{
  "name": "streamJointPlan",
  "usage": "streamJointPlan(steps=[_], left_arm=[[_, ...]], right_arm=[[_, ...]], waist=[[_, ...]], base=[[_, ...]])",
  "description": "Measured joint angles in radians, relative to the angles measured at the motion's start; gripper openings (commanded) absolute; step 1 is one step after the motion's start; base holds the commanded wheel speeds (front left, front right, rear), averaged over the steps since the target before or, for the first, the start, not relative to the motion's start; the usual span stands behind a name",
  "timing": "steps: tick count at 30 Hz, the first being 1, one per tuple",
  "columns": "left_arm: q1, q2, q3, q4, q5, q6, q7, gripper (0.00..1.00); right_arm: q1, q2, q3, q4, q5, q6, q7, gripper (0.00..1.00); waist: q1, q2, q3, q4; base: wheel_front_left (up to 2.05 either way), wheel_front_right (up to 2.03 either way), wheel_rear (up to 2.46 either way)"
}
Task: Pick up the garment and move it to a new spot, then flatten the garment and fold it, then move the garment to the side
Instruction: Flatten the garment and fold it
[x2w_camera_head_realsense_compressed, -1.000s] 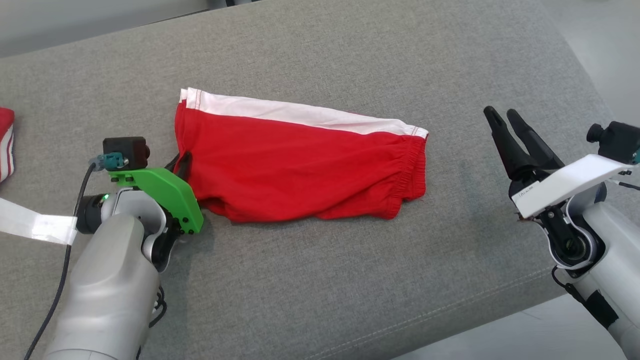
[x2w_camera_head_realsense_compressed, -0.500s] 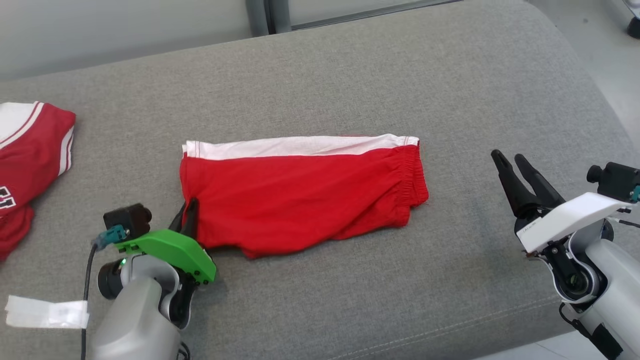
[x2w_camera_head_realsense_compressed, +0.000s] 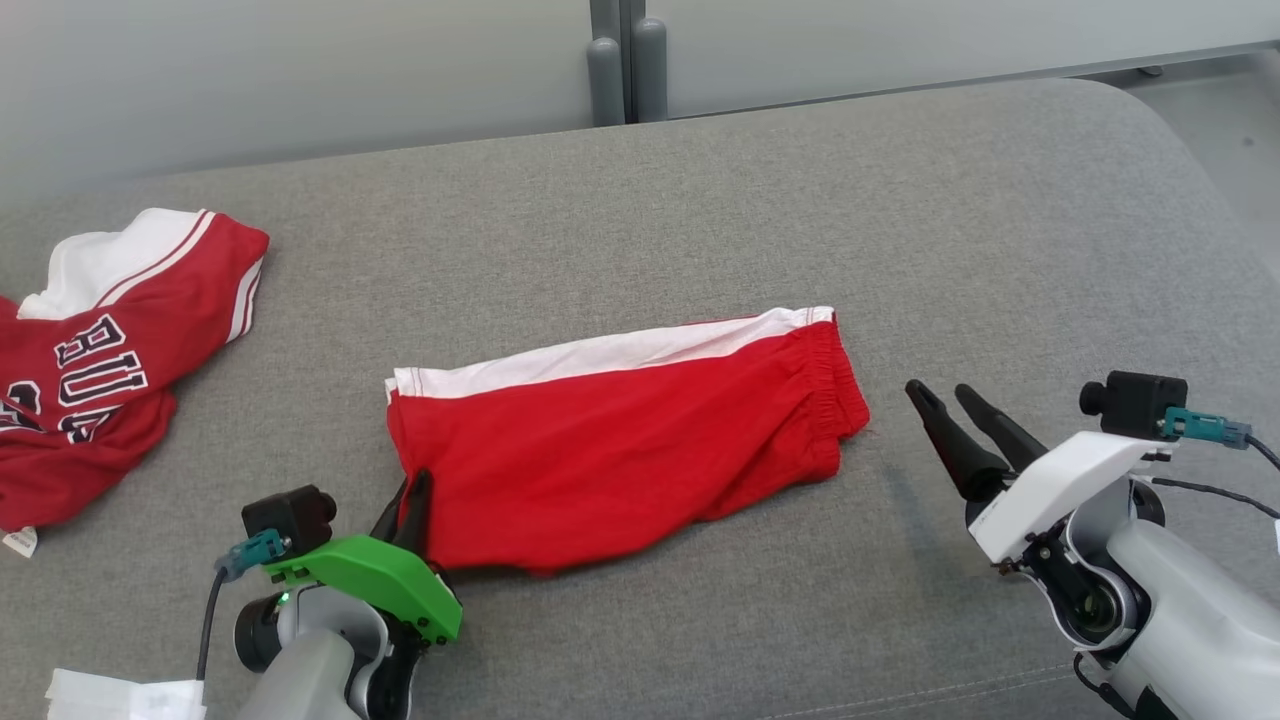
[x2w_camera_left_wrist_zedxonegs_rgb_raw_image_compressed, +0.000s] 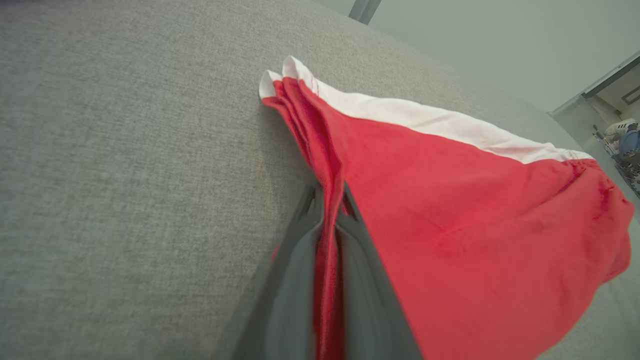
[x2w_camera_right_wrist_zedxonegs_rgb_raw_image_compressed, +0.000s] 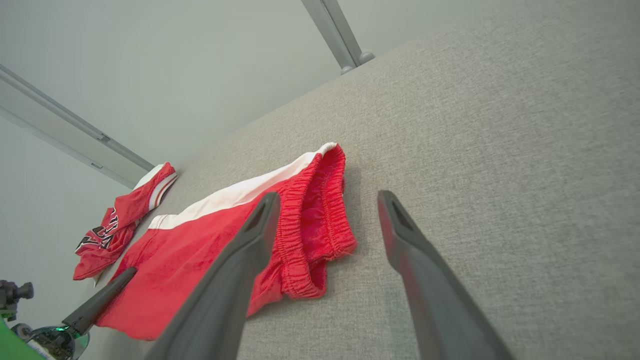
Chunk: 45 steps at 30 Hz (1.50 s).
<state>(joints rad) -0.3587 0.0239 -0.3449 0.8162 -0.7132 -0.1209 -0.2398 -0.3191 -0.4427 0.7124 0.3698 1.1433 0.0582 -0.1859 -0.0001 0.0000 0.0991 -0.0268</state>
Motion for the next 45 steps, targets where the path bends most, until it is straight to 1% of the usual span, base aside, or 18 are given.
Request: streamJointPlan(steps=[2, 3, 4, 5, 6, 7, 10, 11, 12, 13, 14, 18, 21, 24, 27, 32, 37, 45], left_arm=[[0.011, 0.001, -0.013, -0.020, -0.016, 0.007, 0.000, 0.00], [0.015, 0.001, -0.020, -0.027, -0.018, 0.011, 0.000, 0.14], [0.018, 0.001, -0.026, -0.036, -0.018, 0.017, 0.000, 0.33], [0.021, 0.001, -0.030, -0.047, -0.018, 0.022, -0.003, 0.49], [0.022, 0.001, -0.036, -0.055, -0.018, 0.026, -0.003, 0.91], [0.022, 0.002, -0.044, -0.063, -0.018, 0.030, -0.004, 1.00], [0.022, 0.003, -0.073, -0.096, 0.003, 0.041, -0.008, 1.00], [0.022, 0.003, -0.079, -0.116, 0.025, 0.057, -0.009, 1.00], [0.022, 0.003, -0.079, -0.116, 0.025, 0.057, -0.009, 1.00], [0.022, 0.003, -0.079, -0.124, 0.047, 0.065, -0.009, 1.00], [0.022, 0.003, -0.079, -0.141, 0.072, 0.086, -0.009, 1.00], [0.022, 0.004, -0.067, -0.210, 0.128, 0.123, -0.009, 1.00], [0.022, 0.005, -0.049, -0.261, 0.152, 0.151, -0.009, 1.00], [0.039, 0.005, -0.040, -0.296, 0.159, 0.167, -0.009, 1.00], [0.068, 0.006, -0.037, -0.330, 0.162, 0.176, -0.009, 1.00], [0.098, 0.007, -0.039, -0.400, 0.163, 0.184, -0.009, 1.00], [0.109, 0.009, -0.039, -0.453, 0.191, 0.193, -0.012, 1.00], [0.144, 0.010, -0.033, -0.528, 0.227, 0.204, -0.012, 1.00]], right_arm=[[-0.003, 0.011, 0.014, 0.007, -0.002, 0.000, 0.022, 1.00], [-0.006, 0.016, 0.018, 0.012, -0.002, -0.006, 0.029, 1.00], [-0.010, 0.020, 0.021, 0.019, -0.002, -0.007, 0.034, 1.00], [-0.018, 0.024, 0.025, 0.027, -0.002, -0.008, 0.043, 1.00], [-0.026, 0.026, 0.029, 0.033, -0.005, -0.011, 0.052, 1.00], [-0.035, 0.028, 0.032, 0.038, -0.010, -0.016, 0.058, 1.00], [-0.053, 0.029, 0.031, 0.063, -0.010, -0.019, 0.075, 1.00], [-0.060, 0.024, 0.033, 0.081, -0.010, -0.034, 0.097, 1.00], [-0.060, 0.024, 0.033, 0.081, -0.010, -0.034, 0.097, 1.00], [-0.063, 0.022, 0.034, 0.088, -0.010, -0.034, 0.107, 1.00], [-0.070, 0.016, 0.038, 0.101, -0.010, -0.035, 0.122, 1.00], [-0.095, 0.008, 0.036, 0.123, -0.009, -0.045, 0.153, 1.00], [-0.110, 0.008, 0.036, 0.141, -0.007, -0.053, 0.183, 1.00], [-0.117, 0.009, 0.032, 0.161, 0.012, -0.059, 0.207, 1.00], [-0.130, 0.009, 0.029, 0.188, 0.019, -0.062, 0.229, 1.00], [-0.144, 0.001, 0.026, 0.243, 0.027, -0.079, 0.268, 1.00], [-0.144, 0.001, 0.027, 0.282, 0.028, -0.088, 0.292, 1.00], [-0.157, 0.004, 0.045, 0.335, 0.022, -0.104, 0.312, 1.00]], waist=[[0.0000, 0.0000, -0.007, 0.007], [0.0000, 0.0000, -0.009, 0.010], [0.0000, 0.0000, -0.010, 0.012], [0.0000, 0.0000, -0.011, 0.014], [0.0000, 0.0000, -0.012, 0.015], [0.0000, 0.0000, -0.013, 0.017], [0.0000, 0.0000, -0.016, 0.026], [0.0000, 0.0000, -0.020, 0.036], [0.0000, 0.0000, -0.020, 0.036], [0.0000, 0.0000, -0.022, 0.042], [0.0000, 0.0000, -0.026, 0.054], [0.0000, 0.0000, -0.035, 0.082], [0.0000, 0.0000, -0.040, 0.105], [0.0000, 0.0000, -0.041, 0.130], [0.0000, 0.0000, -0.040, 0.156], [0.0000, 0.0000, -0.030, 0.210], [0.0000, 0.0000, -0.019, 0.253], [0.0000, 0.0000, 0.002, 0.293]], base=[[0.00, 0.00, 0.00], [0.00, 0.00, 0.00], [0.00, 0.00, 0.00], [0.00, 0.00, 0.00], [0.00, 0.00, 0.00], [0.00, 0.00, 0.00], [0.00, 0.00, 0.00], [0.00, 0.00, 0.00], [0.00, 0.00, 0.00], [0.00, 0.00, 0.00], [0.00, 0.00, 0.00], [0.00, 0.00, 0.00], [0.00, 0.00, 0.00], [0.00, 0.00, 0.00], [0.00, 0.00, 0.00], [0.00, 0.00, 0.00], [0.00, 0.00, 0.00], [0.00, 0.00, 0.00]])
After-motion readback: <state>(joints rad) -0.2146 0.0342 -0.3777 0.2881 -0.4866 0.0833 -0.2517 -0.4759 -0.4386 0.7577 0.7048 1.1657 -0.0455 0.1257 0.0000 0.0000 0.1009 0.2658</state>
